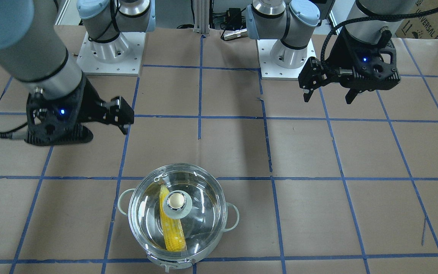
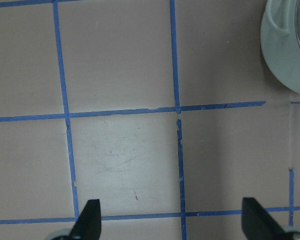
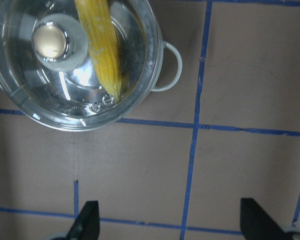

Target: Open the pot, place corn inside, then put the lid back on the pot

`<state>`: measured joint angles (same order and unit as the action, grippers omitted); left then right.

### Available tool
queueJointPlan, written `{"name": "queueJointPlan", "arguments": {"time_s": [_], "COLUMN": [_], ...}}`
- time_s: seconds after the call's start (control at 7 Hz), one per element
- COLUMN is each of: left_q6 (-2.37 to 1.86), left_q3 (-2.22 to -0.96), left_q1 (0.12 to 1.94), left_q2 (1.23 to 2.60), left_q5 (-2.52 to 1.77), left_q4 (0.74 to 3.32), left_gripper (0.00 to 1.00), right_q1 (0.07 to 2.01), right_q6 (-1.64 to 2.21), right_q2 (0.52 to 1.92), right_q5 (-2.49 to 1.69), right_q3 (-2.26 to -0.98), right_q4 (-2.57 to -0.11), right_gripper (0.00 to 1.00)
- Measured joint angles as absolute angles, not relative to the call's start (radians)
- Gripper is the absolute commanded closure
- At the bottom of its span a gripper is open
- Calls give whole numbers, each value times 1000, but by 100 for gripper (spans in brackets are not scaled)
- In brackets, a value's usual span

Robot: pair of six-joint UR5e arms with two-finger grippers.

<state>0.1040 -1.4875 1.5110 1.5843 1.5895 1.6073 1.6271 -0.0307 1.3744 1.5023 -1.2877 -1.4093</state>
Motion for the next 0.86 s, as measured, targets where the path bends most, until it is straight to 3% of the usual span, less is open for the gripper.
{"name": "queueJointPlan", "arguments": {"time_s": [0.29,0.86], "left_q6": [101,101], "left_q3": [-1481,-1478], "left_q1": [1511,1513], "left_q2": [1585,1588], "left_q5": [1591,1581], "left_q4": [1632,1632], "left_gripper": [0,0], "right_q1": [1627,1628], "right_q6": [-35,-32], "right_q2": [1529,1567], "right_q5": [1513,1595], "right_q3": [-1433,-1483], "right_q4": [-1400,-1503], "right_gripper": [0,0]}}
